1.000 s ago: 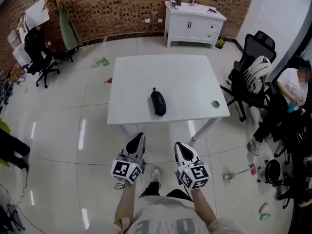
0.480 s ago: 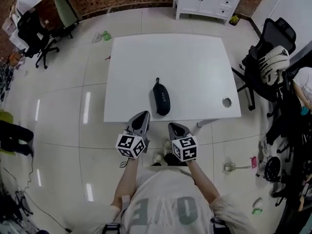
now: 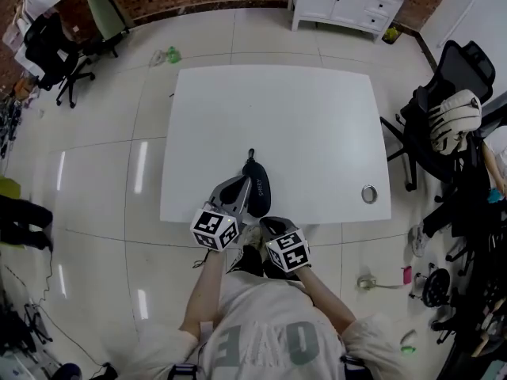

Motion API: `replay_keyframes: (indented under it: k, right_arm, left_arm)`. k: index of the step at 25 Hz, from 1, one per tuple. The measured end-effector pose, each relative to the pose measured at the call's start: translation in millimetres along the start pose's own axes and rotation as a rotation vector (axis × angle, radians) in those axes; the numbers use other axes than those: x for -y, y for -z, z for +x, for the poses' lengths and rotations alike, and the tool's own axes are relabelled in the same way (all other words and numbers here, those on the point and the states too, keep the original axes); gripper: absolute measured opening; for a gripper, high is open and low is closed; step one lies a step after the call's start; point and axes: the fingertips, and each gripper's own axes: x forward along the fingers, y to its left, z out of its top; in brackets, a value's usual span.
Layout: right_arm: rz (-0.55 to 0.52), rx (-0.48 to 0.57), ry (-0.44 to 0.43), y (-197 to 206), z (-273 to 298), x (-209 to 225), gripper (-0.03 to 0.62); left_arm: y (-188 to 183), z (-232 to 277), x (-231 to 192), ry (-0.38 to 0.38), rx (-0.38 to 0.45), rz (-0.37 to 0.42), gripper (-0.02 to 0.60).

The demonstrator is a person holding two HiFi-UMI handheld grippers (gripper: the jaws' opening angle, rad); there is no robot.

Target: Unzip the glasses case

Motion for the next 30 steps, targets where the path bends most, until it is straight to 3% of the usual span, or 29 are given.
replay_keyframes:
  k: [3, 8, 12, 16, 21, 23, 28, 30]
  right_arm:
    - [0.008, -0.035, -0.016, 1, 12, -1, 0.000]
    - [0.073, 0.002, 0.093, -15, 12, 41, 0.000]
    - [0.128, 0.046, 0.221, -30, 4, 95, 0.000]
    - [0.076, 0.068, 0.326, -46, -5, 127, 0.000]
    - [0.094, 0.000, 0.242, -42, -12, 95, 0.003]
    - [0.091, -0.050, 0.230, -36, -2, 80, 0.104]
    - [0.030, -0.088, 0.355, -38, 16, 84, 0.109]
    - [0.072, -0.072, 0.402, -41, 16, 89, 0.109]
  left_arm:
    - [10, 30, -7, 0.059, -0.100, 0.041, 0.003]
    - [49, 51, -18, 0.110, -0.284, 0.044, 0.003]
    - [49, 61, -23, 0.110, -0.292, -0.023, 0.003]
    - [47, 77, -24, 0.107, -0.311, 0.009, 0.003]
    - [45, 84, -22, 0.083, -0.317, 0.002, 0.003]
    - [45, 84, -22, 0.082, -0.317, -0.006, 0.003]
    - [44, 86, -22, 0.078, -0.319, -0.017, 0.003]
    - [44, 85, -22, 0.077, -0.323, -0.019, 0.003]
